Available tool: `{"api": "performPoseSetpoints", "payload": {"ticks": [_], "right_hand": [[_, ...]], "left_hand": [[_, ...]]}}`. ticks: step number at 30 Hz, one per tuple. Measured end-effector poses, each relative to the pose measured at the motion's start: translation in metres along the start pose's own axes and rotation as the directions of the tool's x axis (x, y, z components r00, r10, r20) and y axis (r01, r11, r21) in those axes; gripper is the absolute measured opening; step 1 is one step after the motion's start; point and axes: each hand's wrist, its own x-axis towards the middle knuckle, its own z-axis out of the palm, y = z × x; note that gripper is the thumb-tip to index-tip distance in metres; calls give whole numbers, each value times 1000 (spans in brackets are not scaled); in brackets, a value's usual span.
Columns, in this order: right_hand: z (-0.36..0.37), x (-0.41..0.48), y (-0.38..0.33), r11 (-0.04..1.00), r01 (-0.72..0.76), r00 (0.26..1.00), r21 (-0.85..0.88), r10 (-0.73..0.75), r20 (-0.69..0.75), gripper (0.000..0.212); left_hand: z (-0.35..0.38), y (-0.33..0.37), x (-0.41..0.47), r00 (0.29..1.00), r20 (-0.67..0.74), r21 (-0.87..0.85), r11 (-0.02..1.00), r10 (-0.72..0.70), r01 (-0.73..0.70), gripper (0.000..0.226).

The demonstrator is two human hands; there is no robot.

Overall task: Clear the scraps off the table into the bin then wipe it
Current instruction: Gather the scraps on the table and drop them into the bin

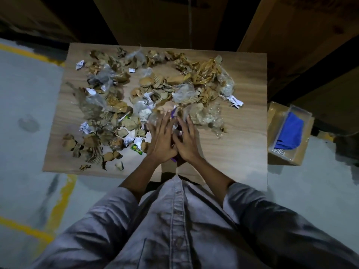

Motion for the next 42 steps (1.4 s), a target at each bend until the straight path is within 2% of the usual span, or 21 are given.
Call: {"api": "performPoseSetpoints", "payload": {"ticks": [3, 5, 8, 10, 13, 17, 20, 24, 27, 29, 31, 34, 36, 39, 42], "right_hand": [[-15, -6, 1, 988, 126, 974, -88, -140, -180, 49], [-35, -5, 6, 978, 147, 938, -146, -185, -293, 46], [-73, 10, 20, 998, 33, 865, -52, -55, -498, 50], [-99, 29, 26, 997, -76, 815, 15, 71, -574, 57], [-119, 62, 33, 981, -193, 834, 1, 165, -526, 66], [-102, 87, 39, 958, -286, 899, -30, 258, -353, 71], [-78, 88, 41, 961, -223, 951, -163, 177, -254, 70], [-45, 71, 43, 973, -149, 977, -174, 118, -176, 54], [-32, 59, 39, 981, -114, 988, -157, 95, -124, 68], [-32, 52, 33, 984, -82, 995, -157, 72, -68, 66], [-42, 44, 26, 981, -46, 996, -187, 31, -87, 58], [-70, 45, 18, 985, -65, 957, -163, 15, -290, 64], [-88, 62, 13, 988, -70, 929, -141, 13, -369, 65], [-110, 103, 4, 974, -105, 935, -199, 28, -355, 56], [-127, 152, -5, 948, -147, 954, -282, 61, -292, 76]], "left_hand": [[-4, 3, -7, 992, -126, 37, 999, -24, 29, 71], [-4, 2, -10, 985, -170, 65, 997, -41, 53, 75], [-1, -4, -8, 983, -160, 78, 991, -94, 107, 83], [4, -3, -1, 981, -118, 72, 983, -157, 166, 89], [16, 4, 7, 968, -5, 43, 967, -252, 252, 101], [31, 9, 18, 928, 136, -2, 937, -347, 351, 112], [36, 9, 27, 931, 106, -12, 936, -350, 353, 117], [39, 9, 35, 957, 55, -11, 958, -285, 286, 116], [38, 11, 39, 952, 94, 25, 957, -290, 289, 108], [37, 12, 39, 946, 107, 32, 952, -305, 303, 105], [36, 10, 38, 949, 86, 22, 952, -305, 304, 99], [39, 5, 39, 938, 86, 42, 942, -336, 334, 92], [41, 4, 41, 926, 110, 64, 932, -361, 356, 90], [44, 4, 45, 917, 121, 83, 924, -381, 373, 89], [46, 1, 46, 911, 109, 70, 918, -397, 391, 90]]}}
